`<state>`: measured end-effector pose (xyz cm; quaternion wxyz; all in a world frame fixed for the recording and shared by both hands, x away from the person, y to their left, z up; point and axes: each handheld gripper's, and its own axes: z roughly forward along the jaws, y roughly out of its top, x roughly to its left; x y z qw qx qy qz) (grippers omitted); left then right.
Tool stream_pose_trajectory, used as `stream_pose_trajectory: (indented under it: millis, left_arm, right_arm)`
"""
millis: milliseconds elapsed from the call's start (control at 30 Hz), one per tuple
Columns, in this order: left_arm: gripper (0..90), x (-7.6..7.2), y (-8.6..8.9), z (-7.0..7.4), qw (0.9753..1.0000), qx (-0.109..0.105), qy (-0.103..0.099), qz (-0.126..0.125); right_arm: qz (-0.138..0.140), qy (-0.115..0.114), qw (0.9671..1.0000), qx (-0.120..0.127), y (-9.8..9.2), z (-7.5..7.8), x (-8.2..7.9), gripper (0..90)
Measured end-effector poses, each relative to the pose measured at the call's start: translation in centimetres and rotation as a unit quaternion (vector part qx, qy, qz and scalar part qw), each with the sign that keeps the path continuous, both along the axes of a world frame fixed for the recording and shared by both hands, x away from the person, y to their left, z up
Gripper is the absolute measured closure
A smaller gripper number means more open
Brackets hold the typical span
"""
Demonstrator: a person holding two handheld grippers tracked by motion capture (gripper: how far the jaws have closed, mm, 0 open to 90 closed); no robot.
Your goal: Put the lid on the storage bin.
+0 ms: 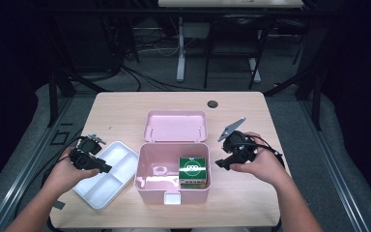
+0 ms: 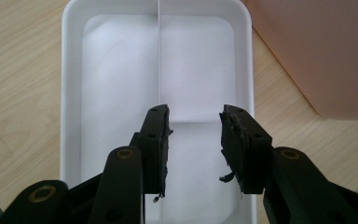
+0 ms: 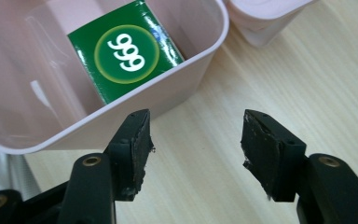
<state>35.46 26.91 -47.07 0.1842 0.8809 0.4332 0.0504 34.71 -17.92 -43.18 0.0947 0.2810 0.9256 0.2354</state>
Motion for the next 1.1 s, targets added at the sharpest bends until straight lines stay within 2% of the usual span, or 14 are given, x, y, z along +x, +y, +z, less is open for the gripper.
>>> stream_pose_trajectory:
  millis: [200,233,267,400,500,533,700,733,767,867,900,1000,1033,1100]
  left_arm:
    - [63.1,0.2,0.1,-0.2,1.0,0.003,0.006,0.005]
    - [63.5,0.3,0.1,-0.3,0.9999,0.004,0.009,0.004]
    - [63.6,0.3,0.1,-0.3,0.9999,0.005,0.01,0.004]
    - [64.6,0.5,0.2,-0.5,0.9999,0.006,0.012,0.009]
    - [64.9,0.5,0.4,-0.7,0.9997,0.009,0.018,0.011]
    - [65.0,0.5,0.5,-0.9,0.9997,0.012,0.019,0.011]
    - [65.7,0.5,0.7,-1.5,0.9993,0.019,0.027,0.016]
    - [66.5,0.7,0.8,-1.9,0.9989,0.025,0.035,0.015]
    - [66.8,0.7,0.8,-2.1,0.9987,0.028,0.038,0.018]
    - [67.4,0.9,0.9,-2.5,0.9985,0.032,0.041,0.02]
    - [67.8,1.0,0.9,-2.8,0.9979,0.04,0.047,0.019]
    - [68.6,1.2,0.9,-3.2,0.9974,0.044,0.053,0.021]
    - [70.3,1.3,0.7,-3.6,0.9964,0.056,0.061,0.018]
    - [71.0,1.6,0.7,-4.0,0.9955,0.065,0.068,0.016]
  right_arm:
    - [-0.016,-0.005,0.9998,-0.003,0.1,-0.2,-0.7,41.7]
    - [-0.017,-0.004,0.9998,0.012,0.1,-0.2,-1.1,41.7]
    - [-0.011,-0.008,0.9998,0.012,0.2,-0.3,-1.3,41.7]
    - [-0.016,-0.015,0.9997,0.01,0.3,-0.5,-1.8,41.7]
    - [-0.017,-0.008,0.9996,0.02,0.2,-0.4,-2.0,41.7]
    - [-0.019,-0.016,0.9993,0.028,0.2,-0.5,-2.0,41.7]
    - [-0.032,-0.035,0.9986,0.024,0.1,-0.5,-2.5,41.7]
    - [-0.03,-0.032,0.9986,0.031,0.0,-0.5,-2.6,41.7]
    - [-0.034,-0.035,0.9985,0.024,-0.1,-0.3,-2.7,41.7]
    - [-0.037,-0.037,0.998,0.034,-0.3,-0.2,-2.8,41.7]
    - [-0.039,-0.042,0.9977,0.035,-0.4,-0.1,-2.9,41.7]
    - [-0.041,-0.043,0.9975,0.037,-0.5,0.0,-3.0,41.7]
    - [-0.043,-0.046,0.9973,0.038,-0.5,-0.1,-3.0,41.7]
    - [-0.047,-0.049,0.997,0.038,-0.6,-0.1,-3.0,41.7]
